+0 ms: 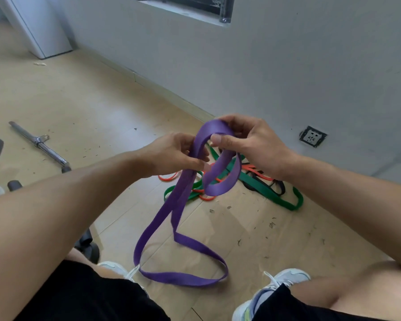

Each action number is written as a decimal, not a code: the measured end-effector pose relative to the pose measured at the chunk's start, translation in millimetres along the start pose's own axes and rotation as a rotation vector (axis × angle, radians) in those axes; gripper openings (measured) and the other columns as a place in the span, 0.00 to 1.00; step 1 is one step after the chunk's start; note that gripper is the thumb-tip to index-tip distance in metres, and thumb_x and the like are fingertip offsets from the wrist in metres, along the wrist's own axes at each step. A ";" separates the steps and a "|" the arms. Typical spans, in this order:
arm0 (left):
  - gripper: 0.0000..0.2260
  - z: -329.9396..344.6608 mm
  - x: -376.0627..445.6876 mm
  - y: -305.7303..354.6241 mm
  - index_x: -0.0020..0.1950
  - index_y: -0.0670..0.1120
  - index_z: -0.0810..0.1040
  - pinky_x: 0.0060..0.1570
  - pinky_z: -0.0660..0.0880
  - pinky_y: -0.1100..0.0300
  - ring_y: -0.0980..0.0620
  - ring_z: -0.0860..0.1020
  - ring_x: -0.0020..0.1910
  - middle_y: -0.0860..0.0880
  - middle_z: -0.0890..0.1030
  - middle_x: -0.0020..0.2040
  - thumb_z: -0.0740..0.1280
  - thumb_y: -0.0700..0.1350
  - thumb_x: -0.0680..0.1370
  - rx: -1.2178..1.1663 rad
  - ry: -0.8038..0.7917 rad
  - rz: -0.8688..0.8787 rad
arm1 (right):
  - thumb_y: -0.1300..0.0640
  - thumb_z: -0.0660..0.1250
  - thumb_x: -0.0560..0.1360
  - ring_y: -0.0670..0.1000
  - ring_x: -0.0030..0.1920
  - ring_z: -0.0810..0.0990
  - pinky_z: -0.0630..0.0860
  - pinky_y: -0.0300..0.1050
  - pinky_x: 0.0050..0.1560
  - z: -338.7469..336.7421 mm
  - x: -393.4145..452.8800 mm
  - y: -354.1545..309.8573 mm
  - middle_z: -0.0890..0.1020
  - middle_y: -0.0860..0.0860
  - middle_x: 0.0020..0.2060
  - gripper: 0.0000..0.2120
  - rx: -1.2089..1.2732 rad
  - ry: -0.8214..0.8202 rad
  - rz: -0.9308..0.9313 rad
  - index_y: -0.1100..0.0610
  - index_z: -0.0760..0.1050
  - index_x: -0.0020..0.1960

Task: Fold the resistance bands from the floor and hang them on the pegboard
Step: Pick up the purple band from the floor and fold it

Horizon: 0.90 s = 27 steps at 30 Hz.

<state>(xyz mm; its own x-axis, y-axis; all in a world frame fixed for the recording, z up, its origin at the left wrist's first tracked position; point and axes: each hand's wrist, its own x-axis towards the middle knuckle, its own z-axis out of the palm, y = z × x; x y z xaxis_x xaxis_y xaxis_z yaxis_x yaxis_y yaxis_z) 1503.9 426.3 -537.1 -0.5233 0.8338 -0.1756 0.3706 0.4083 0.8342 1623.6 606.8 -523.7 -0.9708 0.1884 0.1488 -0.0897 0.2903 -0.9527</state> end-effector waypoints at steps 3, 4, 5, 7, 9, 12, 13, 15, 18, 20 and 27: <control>0.11 3.0 2.3 -1.5 0.52 0.46 0.83 0.48 0.82 0.59 0.50 0.85 0.47 0.49 0.87 0.47 0.79 0.43 0.72 0.041 0.010 0.016 | 0.54 0.75 0.75 0.51 0.44 0.86 0.83 0.47 0.53 -5.6 5.5 -15.7 0.85 0.54 0.46 0.13 0.208 0.116 -0.039 0.57 0.80 0.56; 0.11 2.4 3.2 -1.9 0.53 0.47 0.82 0.48 0.82 0.59 0.51 0.85 0.47 0.50 0.87 0.47 0.78 0.43 0.72 0.036 0.030 0.012 | 0.52 0.75 0.75 0.52 0.45 0.87 0.83 0.50 0.56 -10.3 6.9 -19.0 0.85 0.54 0.46 0.14 0.217 0.150 -0.042 0.57 0.79 0.56; 0.12 1.3 3.6 -1.4 0.54 0.48 0.81 0.48 0.82 0.59 0.51 0.85 0.47 0.49 0.86 0.48 0.78 0.43 0.73 0.023 0.056 0.005 | 0.50 0.74 0.75 0.53 0.47 0.87 0.82 0.52 0.58 -15.7 7.6 -20.3 0.85 0.53 0.47 0.15 0.208 0.170 -0.042 0.57 0.79 0.57; 0.12 -2.7 3.4 -0.1 0.54 0.47 0.79 0.50 0.83 0.56 0.50 0.85 0.48 0.48 0.86 0.48 0.77 0.41 0.74 0.003 0.119 0.003 | 0.47 0.72 0.72 0.54 0.50 0.86 0.80 0.54 0.62 -27.3 8.0 -14.4 0.86 0.52 0.48 0.17 0.148 0.188 -0.019 0.56 0.79 0.56; 0.10 -8.7 2.9 -0.9 0.52 0.44 0.80 0.53 0.83 0.51 0.48 0.85 0.48 0.45 0.86 0.47 0.76 0.37 0.74 -0.028 0.201 0.021 | 0.45 0.71 0.72 0.53 0.53 0.86 0.79 0.53 0.65 -38.7 6.5 -1.9 0.86 0.50 0.48 0.18 0.082 0.189 0.036 0.55 0.80 0.56; 0.07 -16.5 0.9 -1.9 0.48 0.44 0.81 0.55 0.82 0.43 0.41 0.85 0.49 0.41 0.85 0.46 0.74 0.36 0.74 -0.134 0.362 0.058 | 0.47 0.71 0.74 0.50 0.54 0.85 0.79 0.49 0.63 -55.3 0.3 19.5 0.86 0.50 0.50 0.16 -0.027 0.103 0.162 0.54 0.82 0.57; 0.07 -18.1 0.7 -0.4 0.47 0.46 0.81 0.54 0.82 0.41 0.40 0.85 0.49 0.42 0.85 0.46 0.75 0.36 0.74 -0.155 0.411 0.074 | 0.49 0.72 0.75 0.48 0.52 0.84 0.80 0.44 0.58 -58.5 -2.6 24.9 0.86 0.49 0.49 0.14 -0.077 0.041 0.207 0.54 0.82 0.58; 0.08 -19.0 0.4 5.1 0.47 0.49 0.81 0.51 0.83 0.45 0.41 0.85 0.46 0.45 0.86 0.45 0.77 0.40 0.73 -0.144 0.463 0.113 | 0.53 0.73 0.78 0.47 0.45 0.84 0.79 0.37 0.47 -57.7 -9.0 32.2 0.86 0.47 0.45 0.09 -0.190 -0.104 0.294 0.54 0.82 0.58; 0.12 -15.6 -0.9 15.7 0.48 0.50 0.83 0.43 0.82 0.58 0.50 0.84 0.39 0.51 0.85 0.41 0.81 0.48 0.69 -0.022 0.481 0.166 | 0.53 0.75 0.77 0.50 0.52 0.86 0.83 0.48 0.58 -47.4 -13.1 38.8 0.87 0.49 0.52 0.10 -0.336 -0.269 0.382 0.53 0.80 0.57; 0.14 -12.1 -1.9 22.5 0.48 0.52 0.84 0.39 0.77 0.64 0.55 0.81 0.37 0.55 0.84 0.40 0.82 0.52 0.67 0.065 0.489 0.190 | 0.52 0.78 0.74 0.50 0.57 0.85 0.80 0.54 0.65 -33.9 -13.5 36.4 0.87 0.49 0.55 0.15 -0.363 -0.296 0.373 0.52 0.80 0.57; 0.23 -0.6 -5.2 39.3 0.58 0.55 0.80 0.40 0.78 0.61 0.56 0.79 0.36 0.56 0.82 0.38 0.81 0.50 0.65 0.182 0.351 0.262 | 0.50 0.81 0.71 0.45 0.53 0.83 0.81 0.44 0.58 11.9 -3.9 10.0 0.85 0.43 0.50 0.20 -0.258 -0.174 0.154 0.43 0.78 0.59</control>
<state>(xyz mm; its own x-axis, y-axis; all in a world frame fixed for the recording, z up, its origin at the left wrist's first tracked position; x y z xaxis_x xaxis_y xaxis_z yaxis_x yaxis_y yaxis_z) 1520.8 437.7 -503.1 -0.6100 0.7545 0.2421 0.6367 0.2849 0.7165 1623.9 597.8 -537.0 -0.9940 0.0920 -0.0599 0.0983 0.5024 -0.8591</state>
